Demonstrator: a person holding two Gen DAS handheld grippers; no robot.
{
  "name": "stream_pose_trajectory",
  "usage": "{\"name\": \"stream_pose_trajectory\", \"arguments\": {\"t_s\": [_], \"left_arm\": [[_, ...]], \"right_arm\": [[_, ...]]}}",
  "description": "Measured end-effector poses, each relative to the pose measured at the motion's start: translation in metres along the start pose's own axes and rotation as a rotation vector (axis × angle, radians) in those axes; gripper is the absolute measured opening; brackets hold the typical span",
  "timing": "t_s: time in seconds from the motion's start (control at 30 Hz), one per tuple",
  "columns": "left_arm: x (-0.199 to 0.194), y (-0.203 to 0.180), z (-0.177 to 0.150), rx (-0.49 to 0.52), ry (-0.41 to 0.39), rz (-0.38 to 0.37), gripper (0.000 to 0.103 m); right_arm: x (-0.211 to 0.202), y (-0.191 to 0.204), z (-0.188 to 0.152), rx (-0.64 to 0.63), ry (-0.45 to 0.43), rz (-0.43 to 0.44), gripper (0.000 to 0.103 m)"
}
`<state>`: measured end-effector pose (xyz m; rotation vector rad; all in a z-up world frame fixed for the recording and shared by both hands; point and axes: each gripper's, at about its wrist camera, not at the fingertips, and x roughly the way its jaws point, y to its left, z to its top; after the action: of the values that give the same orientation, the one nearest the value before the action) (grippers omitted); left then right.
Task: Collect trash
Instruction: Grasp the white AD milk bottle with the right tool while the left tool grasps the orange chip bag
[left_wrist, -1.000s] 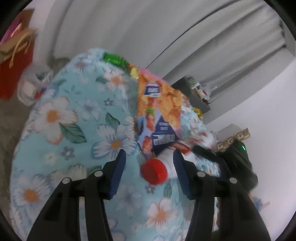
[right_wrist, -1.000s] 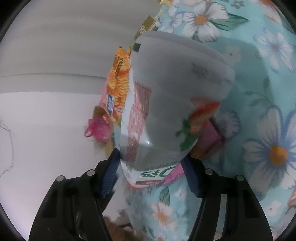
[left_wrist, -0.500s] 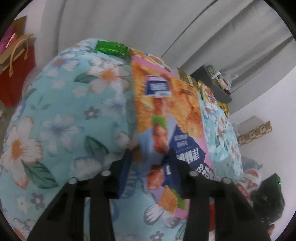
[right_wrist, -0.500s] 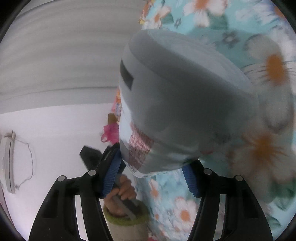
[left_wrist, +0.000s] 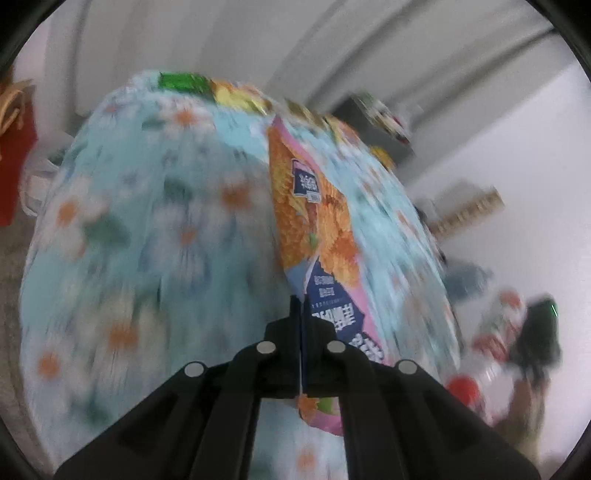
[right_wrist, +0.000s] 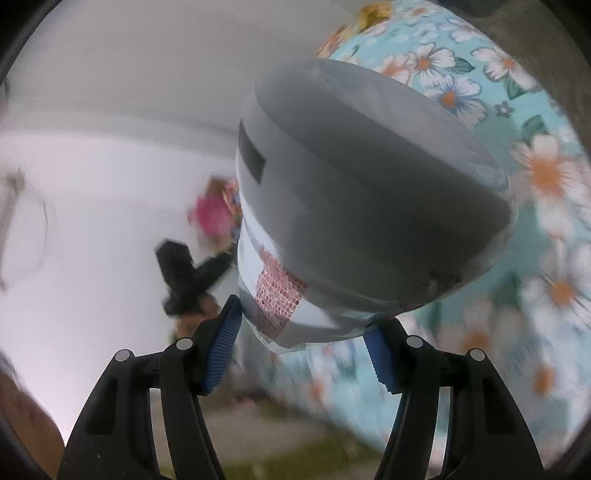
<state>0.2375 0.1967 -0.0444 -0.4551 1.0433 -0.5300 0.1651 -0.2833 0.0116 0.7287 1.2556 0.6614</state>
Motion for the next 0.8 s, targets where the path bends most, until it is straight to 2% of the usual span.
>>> {"name": "stream_pose_trajectory", "arguments": {"t_s": [0.03,0.1,0.17,0.2,0.27,0.33,0.4,0.47,0.57,0.6,0.7,0.73,0.8], "left_arm": [[-0.013,0.001,-0.012,0.018,0.049,-0.028,0.000],[-0.026,0.004,-0.026,0.047,0.107,-0.030,0.000],[-0.030,0.008,-0.037,0.062,0.119,0.020,0.001],[-0.029,0.011,-0.039,0.055,0.117,0.039,0.001],[-0.016,0.022,-0.046,-0.012,0.119,0.043,0.003],[-0.001,0.036,-0.051,-0.104,0.114,-0.016,0.012],[0.006,0.050,-0.058,-0.198,0.107,-0.050,0.018],[0.009,0.056,-0.062,-0.246,0.090,-0.085,0.022],[0.008,0.064,-0.066,-0.303,0.070,-0.151,0.034],[0.009,0.064,-0.066,-0.305,0.070,-0.157,0.038],[0.010,0.058,-0.062,-0.286,0.065,-0.156,0.048],[0.010,0.055,-0.061,-0.278,0.064,-0.155,0.054],[0.010,0.044,-0.060,-0.250,0.063,-0.134,0.058]], "right_arm": [[-0.002,0.005,-0.006,-0.017,0.041,-0.016,0.060],[-0.001,0.010,-0.008,-0.041,0.101,-0.033,0.060],[0.010,0.016,0.002,-0.075,0.128,-0.092,0.060],[0.023,0.018,0.008,-0.087,0.129,-0.152,0.061],[0.050,0.016,0.021,-0.089,0.117,-0.240,0.062],[0.079,0.012,0.035,-0.062,0.099,-0.310,0.063],[0.097,0.011,0.043,-0.024,0.070,-0.318,0.064],[0.112,0.012,0.046,0.011,0.035,-0.308,0.066],[0.133,0.022,0.034,0.009,-0.019,-0.323,0.072],[0.129,0.015,0.020,0.003,-0.031,-0.327,0.074],[0.130,0.003,0.019,0.007,-0.077,-0.332,0.077],[0.119,0.000,0.017,0.002,-0.086,-0.335,0.078],[0.091,-0.013,0.007,-0.016,-0.104,-0.351,0.078]]}}
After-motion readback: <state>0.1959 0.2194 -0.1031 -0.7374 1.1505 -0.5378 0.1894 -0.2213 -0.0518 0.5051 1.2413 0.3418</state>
